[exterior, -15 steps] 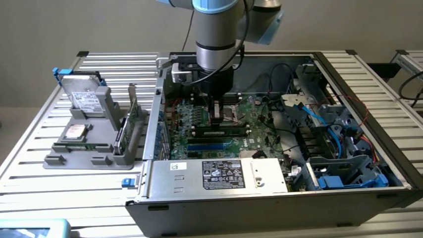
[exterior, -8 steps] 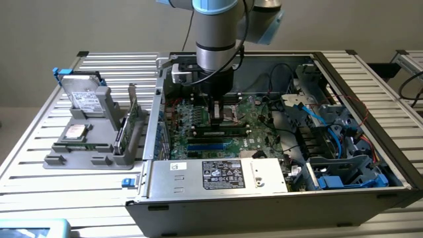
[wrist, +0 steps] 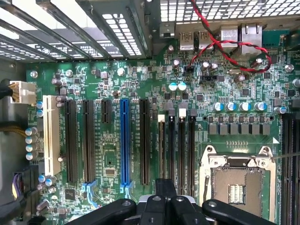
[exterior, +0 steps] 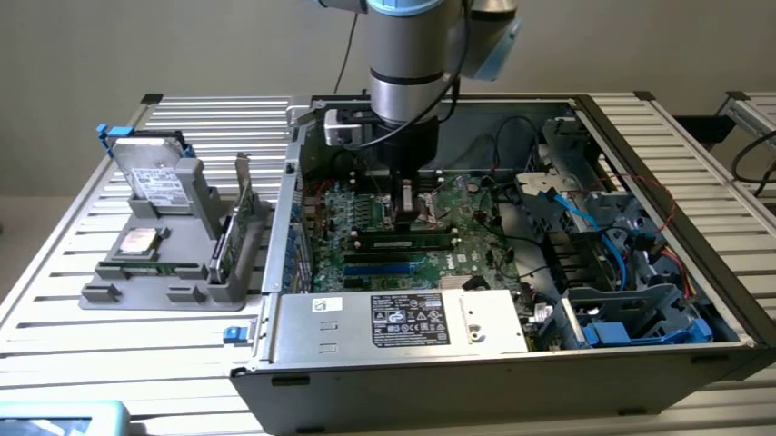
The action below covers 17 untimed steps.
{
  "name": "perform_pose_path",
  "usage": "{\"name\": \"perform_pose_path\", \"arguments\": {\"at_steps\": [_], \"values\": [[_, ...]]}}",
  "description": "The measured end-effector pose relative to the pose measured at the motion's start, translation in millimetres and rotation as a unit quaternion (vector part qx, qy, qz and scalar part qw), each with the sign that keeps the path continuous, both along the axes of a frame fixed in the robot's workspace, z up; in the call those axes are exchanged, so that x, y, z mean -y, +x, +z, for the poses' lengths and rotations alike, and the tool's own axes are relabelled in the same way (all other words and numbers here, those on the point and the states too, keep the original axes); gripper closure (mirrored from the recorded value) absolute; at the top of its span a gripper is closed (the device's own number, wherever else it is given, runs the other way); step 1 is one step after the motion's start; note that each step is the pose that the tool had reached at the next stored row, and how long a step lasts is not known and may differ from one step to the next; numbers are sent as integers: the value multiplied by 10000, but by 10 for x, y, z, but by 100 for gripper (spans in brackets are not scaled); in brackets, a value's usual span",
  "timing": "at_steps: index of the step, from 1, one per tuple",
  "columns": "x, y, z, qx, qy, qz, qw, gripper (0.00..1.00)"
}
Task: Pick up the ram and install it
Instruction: 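Press down the ram until it locks into place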
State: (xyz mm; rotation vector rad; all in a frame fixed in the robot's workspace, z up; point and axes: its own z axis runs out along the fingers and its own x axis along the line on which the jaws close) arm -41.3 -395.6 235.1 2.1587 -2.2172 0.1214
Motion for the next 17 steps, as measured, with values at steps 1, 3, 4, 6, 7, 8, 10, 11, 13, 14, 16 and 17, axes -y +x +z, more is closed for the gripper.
{"name": "perform_pose_path", "arguments": {"at_steps": [1,3,4,6,7,8,10,11,13,14,16,17], "values": [[0,16,10,-29,0,0,10000,89],[0,50,32,-96,1,0,10000,89],[0,76,41,-116,0,0,9999,89],[-1,129,55,-146,1,0,9999,89],[-1,154,59,-161,1,0,9999,89],[0,170,61,-173,1,0,9999,89],[1,182,61,-177,1,0,9998,89],[0,184,61,-179,0,0,9998,89],[0,184,61,-179,0,0,9998,89],[0,184,61,-179,0,0,9998,89],[0,184,61,-179,0,0,9998,89],[0,184,61,-179,0,0,9998,89]]}}
